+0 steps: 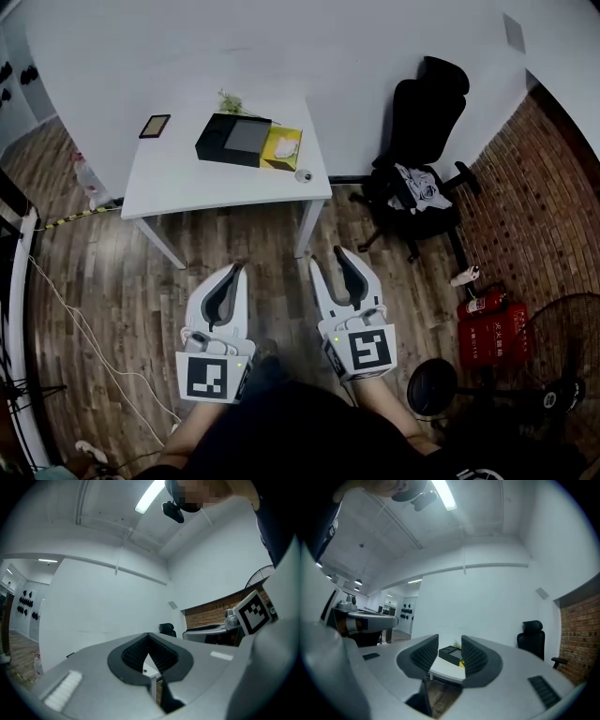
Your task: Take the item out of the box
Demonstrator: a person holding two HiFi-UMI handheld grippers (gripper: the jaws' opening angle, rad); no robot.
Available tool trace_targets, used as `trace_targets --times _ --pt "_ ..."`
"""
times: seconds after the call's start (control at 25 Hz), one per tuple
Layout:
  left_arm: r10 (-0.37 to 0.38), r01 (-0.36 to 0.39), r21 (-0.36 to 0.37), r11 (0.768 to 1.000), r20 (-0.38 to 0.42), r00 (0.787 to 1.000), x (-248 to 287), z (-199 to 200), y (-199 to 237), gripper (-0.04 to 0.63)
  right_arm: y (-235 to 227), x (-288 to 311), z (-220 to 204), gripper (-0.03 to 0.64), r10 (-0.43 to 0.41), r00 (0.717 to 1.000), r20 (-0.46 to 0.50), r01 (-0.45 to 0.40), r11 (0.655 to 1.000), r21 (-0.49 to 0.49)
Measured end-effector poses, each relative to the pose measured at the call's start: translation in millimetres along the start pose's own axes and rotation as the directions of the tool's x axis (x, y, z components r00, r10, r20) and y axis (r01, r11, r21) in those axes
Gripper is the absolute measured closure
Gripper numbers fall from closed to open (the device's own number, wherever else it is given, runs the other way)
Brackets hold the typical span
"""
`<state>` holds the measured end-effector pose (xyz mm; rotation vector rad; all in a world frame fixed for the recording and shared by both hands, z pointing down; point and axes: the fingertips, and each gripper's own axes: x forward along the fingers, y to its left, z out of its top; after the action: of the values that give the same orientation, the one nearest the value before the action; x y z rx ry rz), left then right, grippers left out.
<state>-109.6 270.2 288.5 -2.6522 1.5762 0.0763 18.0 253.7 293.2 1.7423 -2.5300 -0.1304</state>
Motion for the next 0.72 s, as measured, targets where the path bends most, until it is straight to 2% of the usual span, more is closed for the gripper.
trace_targets --times 0.28,0.48,0.72 --pt "-0.025 0.025 -0.008 1.0 -0.011 1.0 41.6 -14.7 33.3 0.586 -12.5 49.4 -10.6 0.477 -0.02 1.0 0.01 0.02 1.0 0.006" --pt "-0.029 0.029 -0.009 1.0 0.005 1.0 55.3 -18.5 48.4 0.586 -15.0 66.5 -15.3 0.477 -0.034 0.999 -0.007 0.034 0.999 0.012" --pt "-0.037 0.036 -0.032 0.999 -0.018 0.999 65.3 -22.2 53.8 0.586 -24.5 77.0 -14.1 0.477 -0.06 0.998 0.003 0.06 0.998 0.025"
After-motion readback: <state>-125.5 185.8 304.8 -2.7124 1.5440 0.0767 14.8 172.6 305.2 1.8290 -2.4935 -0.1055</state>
